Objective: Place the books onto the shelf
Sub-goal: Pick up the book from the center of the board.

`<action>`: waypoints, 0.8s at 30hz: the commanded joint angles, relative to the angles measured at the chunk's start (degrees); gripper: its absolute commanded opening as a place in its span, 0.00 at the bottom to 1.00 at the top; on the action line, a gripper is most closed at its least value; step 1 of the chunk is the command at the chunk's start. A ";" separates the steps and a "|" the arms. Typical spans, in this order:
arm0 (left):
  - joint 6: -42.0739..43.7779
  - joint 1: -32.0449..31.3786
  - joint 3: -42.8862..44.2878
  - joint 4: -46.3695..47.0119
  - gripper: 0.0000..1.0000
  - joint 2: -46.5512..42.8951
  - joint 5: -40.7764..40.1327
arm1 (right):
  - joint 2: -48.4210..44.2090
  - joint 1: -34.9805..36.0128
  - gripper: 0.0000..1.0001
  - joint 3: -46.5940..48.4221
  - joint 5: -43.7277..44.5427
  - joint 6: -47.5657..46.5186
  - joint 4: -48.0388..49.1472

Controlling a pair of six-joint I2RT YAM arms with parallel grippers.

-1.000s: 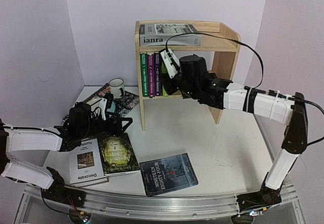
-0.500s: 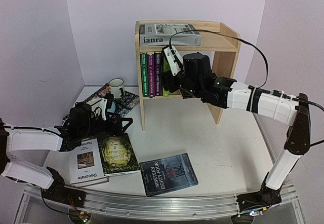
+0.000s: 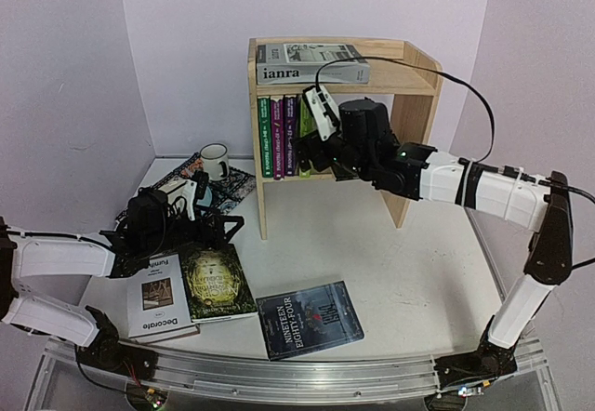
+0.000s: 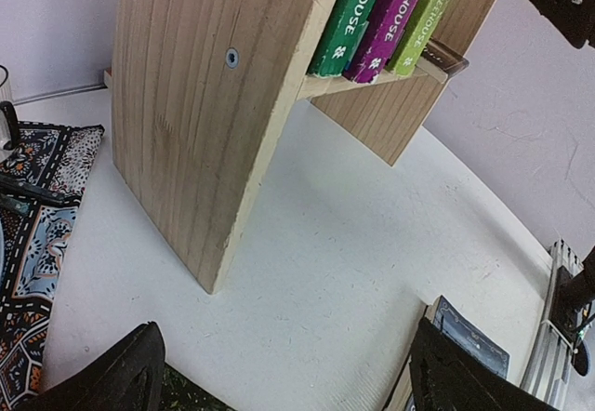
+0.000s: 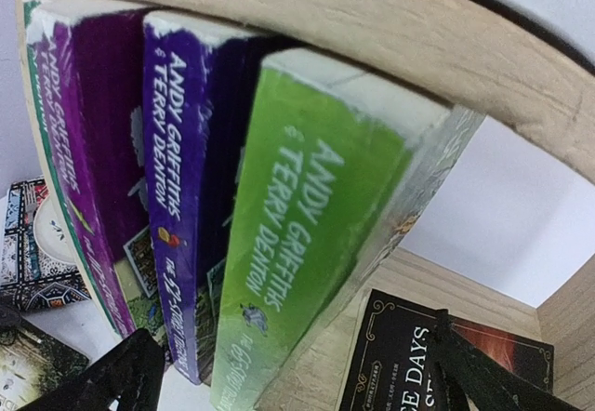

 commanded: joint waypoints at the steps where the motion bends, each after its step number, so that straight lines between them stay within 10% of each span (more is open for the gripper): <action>1: -1.49 0.26 1.74 -0.06 0.94 -1.03 0.13 | -5.21 -0.25 0.98 -1.91 0.66 2.16 1.38; 16: -14.38 0.28 11.96 -36.04 0.96 -3.33 -7.57 | -21.06 0.71 0.98 -20.39 -2.57 17.54 -8.88; 24: -15.54 1.84 15.91 -43.13 1.00 -2.95 -9.68 | -22.79 13.23 0.98 -28.85 3.43 10.28 -9.40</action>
